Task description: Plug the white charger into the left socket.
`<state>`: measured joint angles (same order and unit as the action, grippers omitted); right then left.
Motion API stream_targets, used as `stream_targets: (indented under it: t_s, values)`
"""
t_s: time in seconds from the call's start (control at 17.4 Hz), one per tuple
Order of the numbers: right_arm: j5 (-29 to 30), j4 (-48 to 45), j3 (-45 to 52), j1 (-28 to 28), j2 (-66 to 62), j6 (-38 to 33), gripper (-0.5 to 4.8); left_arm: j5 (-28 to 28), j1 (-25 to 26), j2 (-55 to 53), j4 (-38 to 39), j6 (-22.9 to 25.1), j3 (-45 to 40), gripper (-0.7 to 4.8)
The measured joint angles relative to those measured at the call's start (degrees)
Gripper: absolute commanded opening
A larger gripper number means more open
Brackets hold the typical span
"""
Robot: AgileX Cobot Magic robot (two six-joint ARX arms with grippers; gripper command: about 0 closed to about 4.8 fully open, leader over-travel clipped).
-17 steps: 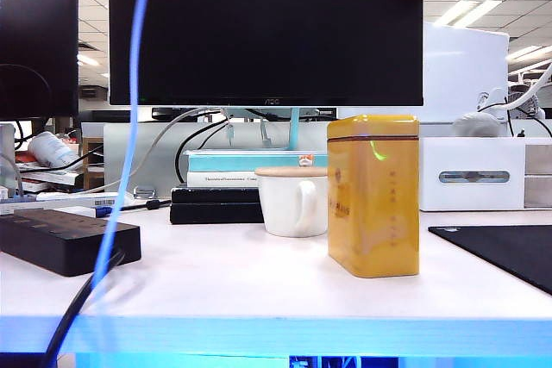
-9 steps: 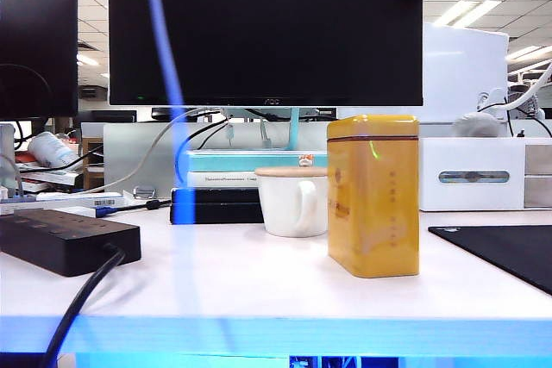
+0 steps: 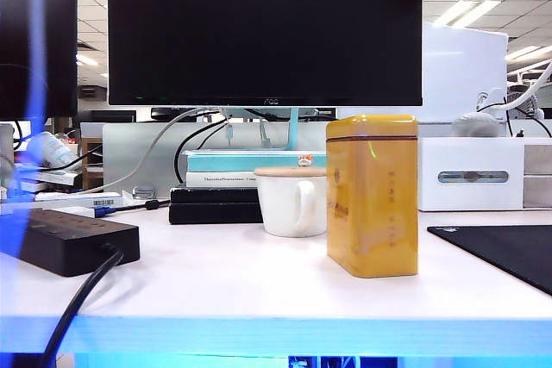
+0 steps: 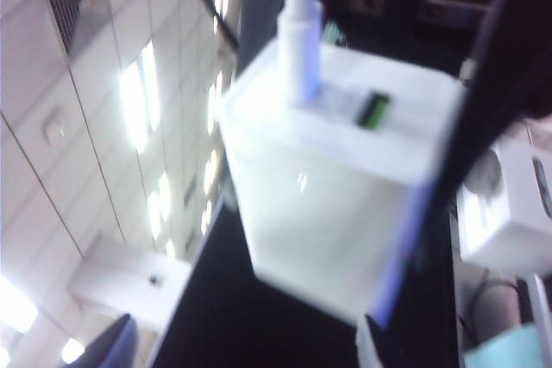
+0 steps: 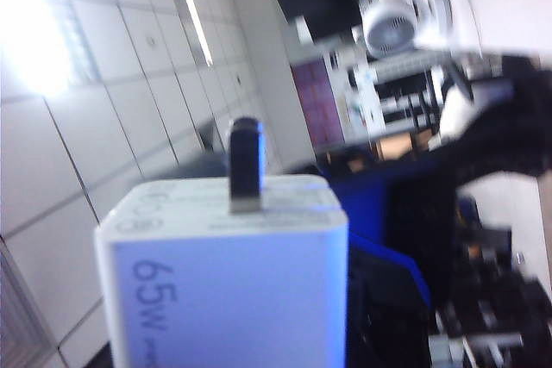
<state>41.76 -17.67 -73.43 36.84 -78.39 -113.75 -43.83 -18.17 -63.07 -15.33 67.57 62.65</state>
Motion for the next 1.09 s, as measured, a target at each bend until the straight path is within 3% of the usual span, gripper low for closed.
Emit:
stream_targets:
  t_s: [0.34, 0.63, 0.8, 0.92, 1.09]
  values:
    - [-0.1, -0.2, 0.0, 1.5, 0.0, -4.0, 0.84, -1.6, 0.2, 0.0, 0.2, -0.1, 0.0, 3.4]
    - [0.3, -8.3, 0.0, 1.7, 0.0, -6.6, 0.84, -4.4, -1.5, 0.0, 6.2, -0.2, 0.0, 3.41]
    - [1.4, -8.3, 0.0, 1.7, 0.2, -6.7, 0.78, 0.4, -5.6, 0.0, 6.1, -0.4, 0.0, 3.41]
    - [1.5, -8.3, 0.0, 1.5, 0.3, -6.7, 0.2, 2.4, -6.1, 0.0, 5.8, -0.3, 0.0, 3.41]
    - [3.6, -7.6, 0.1, 1.6, 0.1, -6.7, 0.12, 5.7, -6.5, 0.3, 3.2, -0.1, 0.0, 3.41]
